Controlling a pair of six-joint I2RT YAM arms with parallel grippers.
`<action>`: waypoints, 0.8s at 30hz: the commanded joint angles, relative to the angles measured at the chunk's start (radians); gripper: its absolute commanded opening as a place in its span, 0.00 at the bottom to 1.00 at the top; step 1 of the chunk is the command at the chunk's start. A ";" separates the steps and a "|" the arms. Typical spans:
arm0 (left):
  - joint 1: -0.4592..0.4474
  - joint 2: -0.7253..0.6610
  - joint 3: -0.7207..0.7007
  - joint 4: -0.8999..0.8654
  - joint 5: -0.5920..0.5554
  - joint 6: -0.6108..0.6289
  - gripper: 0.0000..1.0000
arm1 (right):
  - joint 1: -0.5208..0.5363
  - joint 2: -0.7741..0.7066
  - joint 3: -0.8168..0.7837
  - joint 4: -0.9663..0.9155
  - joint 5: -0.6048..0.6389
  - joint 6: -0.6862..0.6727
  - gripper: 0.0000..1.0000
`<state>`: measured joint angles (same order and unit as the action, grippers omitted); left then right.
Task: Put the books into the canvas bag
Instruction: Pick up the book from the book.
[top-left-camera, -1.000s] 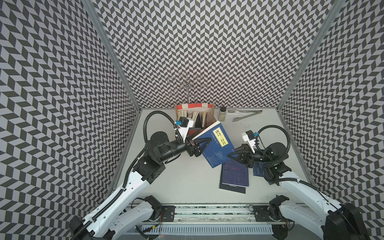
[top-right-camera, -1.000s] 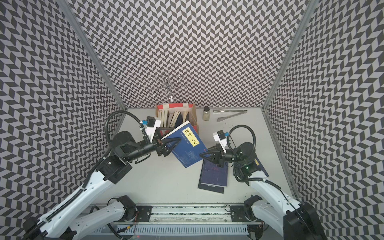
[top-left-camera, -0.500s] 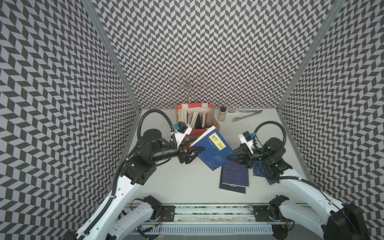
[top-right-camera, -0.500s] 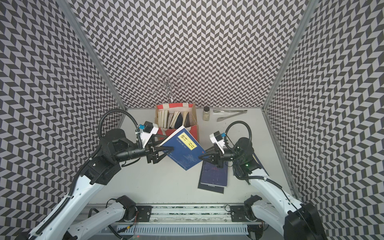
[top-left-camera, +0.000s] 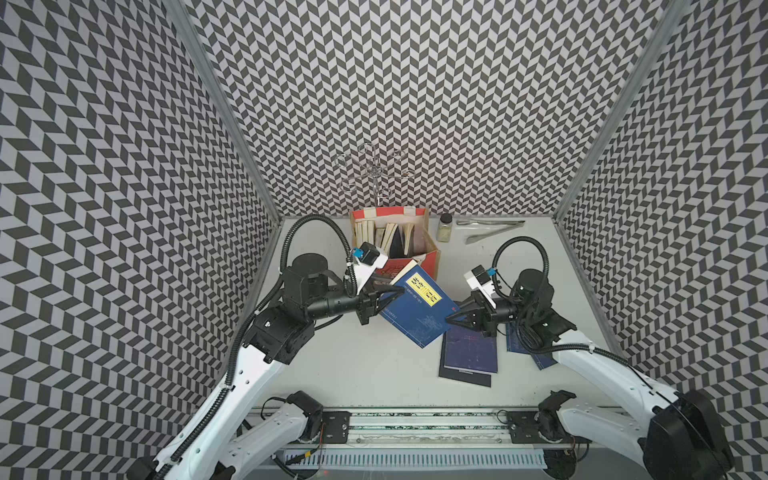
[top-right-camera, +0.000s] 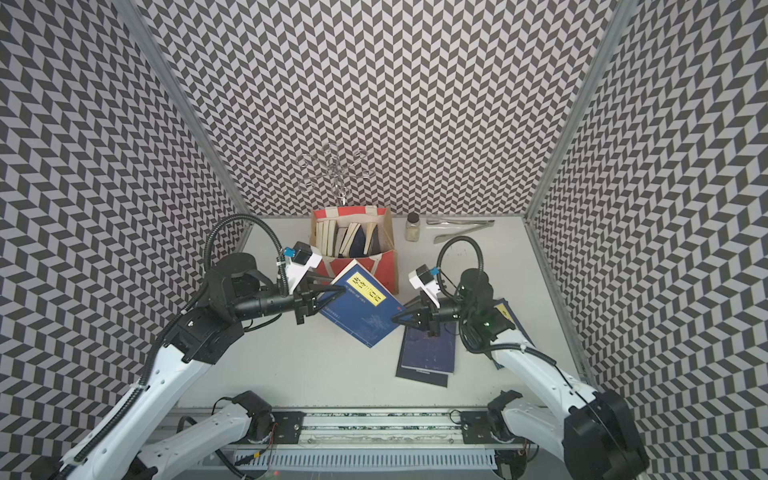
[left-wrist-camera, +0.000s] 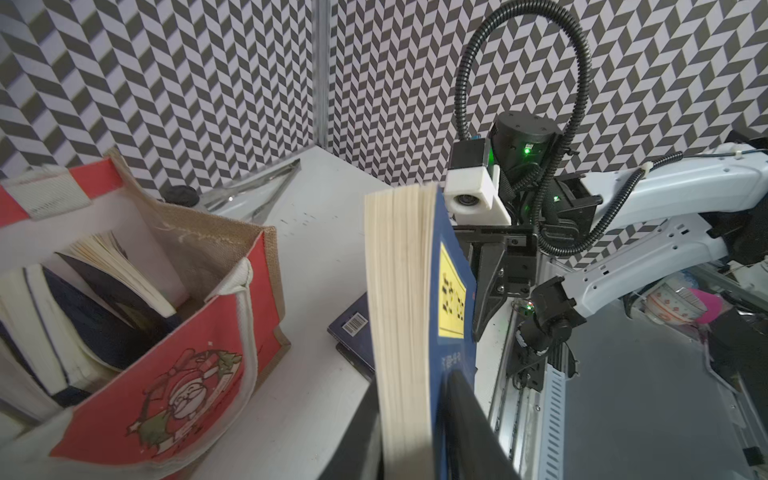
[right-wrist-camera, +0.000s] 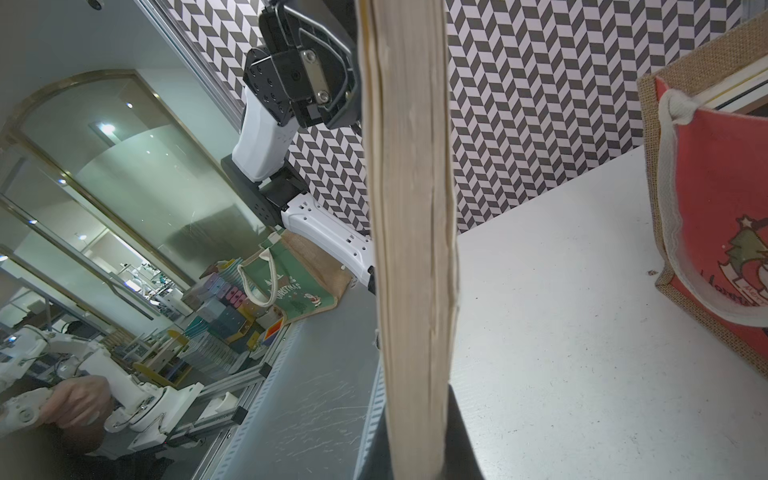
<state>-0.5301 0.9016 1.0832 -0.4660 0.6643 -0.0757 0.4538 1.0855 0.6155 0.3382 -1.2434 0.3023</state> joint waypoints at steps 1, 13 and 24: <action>-0.010 0.011 0.028 -0.020 0.017 0.018 0.16 | 0.008 -0.013 0.033 0.035 -0.030 -0.071 0.00; 0.010 0.092 0.162 0.002 -0.273 -0.037 0.00 | 0.000 -0.060 0.086 -0.145 0.443 -0.080 0.99; 0.069 0.352 0.477 0.033 -0.672 -0.146 0.00 | -0.006 -0.091 0.144 -0.338 0.888 -0.059 0.99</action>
<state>-0.4824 1.2125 1.4944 -0.4801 0.1314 -0.1764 0.4522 1.0199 0.7349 0.0357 -0.4839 0.2535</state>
